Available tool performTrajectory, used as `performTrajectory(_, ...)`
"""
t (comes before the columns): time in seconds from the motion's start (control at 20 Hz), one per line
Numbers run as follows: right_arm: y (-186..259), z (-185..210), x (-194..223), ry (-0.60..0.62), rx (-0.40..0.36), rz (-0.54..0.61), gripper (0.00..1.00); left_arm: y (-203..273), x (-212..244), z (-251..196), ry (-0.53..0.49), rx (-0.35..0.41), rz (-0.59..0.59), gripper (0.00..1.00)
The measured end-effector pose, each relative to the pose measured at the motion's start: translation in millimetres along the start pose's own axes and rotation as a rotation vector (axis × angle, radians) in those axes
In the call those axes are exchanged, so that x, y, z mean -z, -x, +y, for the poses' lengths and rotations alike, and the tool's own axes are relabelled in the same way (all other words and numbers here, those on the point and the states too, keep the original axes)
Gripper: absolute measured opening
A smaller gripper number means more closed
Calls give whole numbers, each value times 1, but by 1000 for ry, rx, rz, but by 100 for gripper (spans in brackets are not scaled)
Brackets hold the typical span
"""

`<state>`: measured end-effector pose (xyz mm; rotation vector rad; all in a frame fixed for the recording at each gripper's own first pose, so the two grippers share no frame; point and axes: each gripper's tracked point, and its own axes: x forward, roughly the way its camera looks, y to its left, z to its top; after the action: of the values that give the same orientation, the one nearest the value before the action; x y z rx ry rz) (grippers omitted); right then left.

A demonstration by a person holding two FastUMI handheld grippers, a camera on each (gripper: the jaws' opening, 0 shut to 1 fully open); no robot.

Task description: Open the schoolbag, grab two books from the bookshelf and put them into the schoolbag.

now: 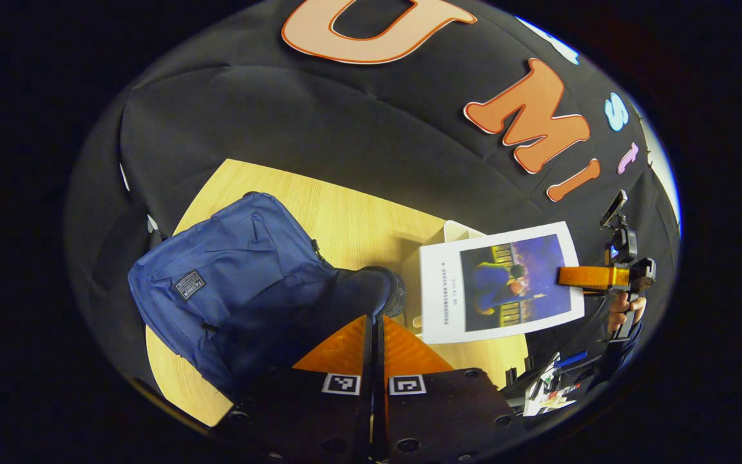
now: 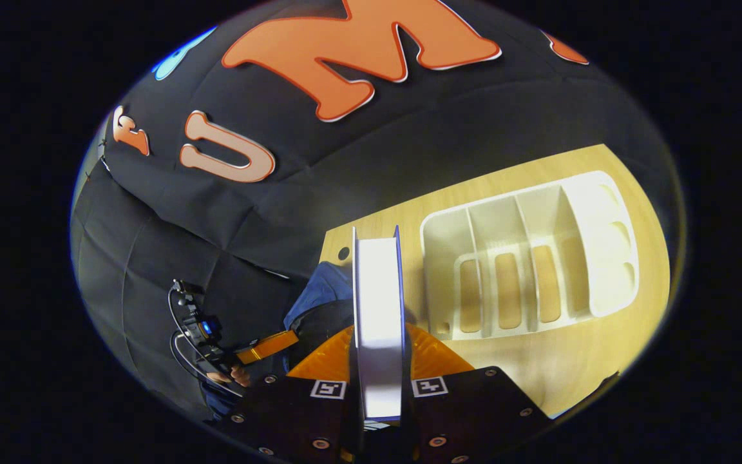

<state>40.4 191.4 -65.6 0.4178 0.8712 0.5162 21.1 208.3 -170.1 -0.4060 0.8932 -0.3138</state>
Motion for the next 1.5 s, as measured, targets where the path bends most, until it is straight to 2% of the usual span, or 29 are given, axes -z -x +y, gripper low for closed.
performTrajectory(0.35,-44,7,51,-36,6,26,22,12,-20,5,-19,-41,-27,2)
performTrajectory(0.5,-58,12,62,-72,-34,51,22,17,-30,4,-24,-53,-43,2)
performTrajectory(0.6,-72,8,74,-73,-30,76,22,19,-35,8,-27,-59,-51,2)
performTrajectory(1.15,-155,32,110,-126,-9,73,22,27,-42,11,9,-49,-58,2)
performTrajectory(1.5,-181,47,126,-276,-53,3,23,27,-42,11,14,-31,-56,2)
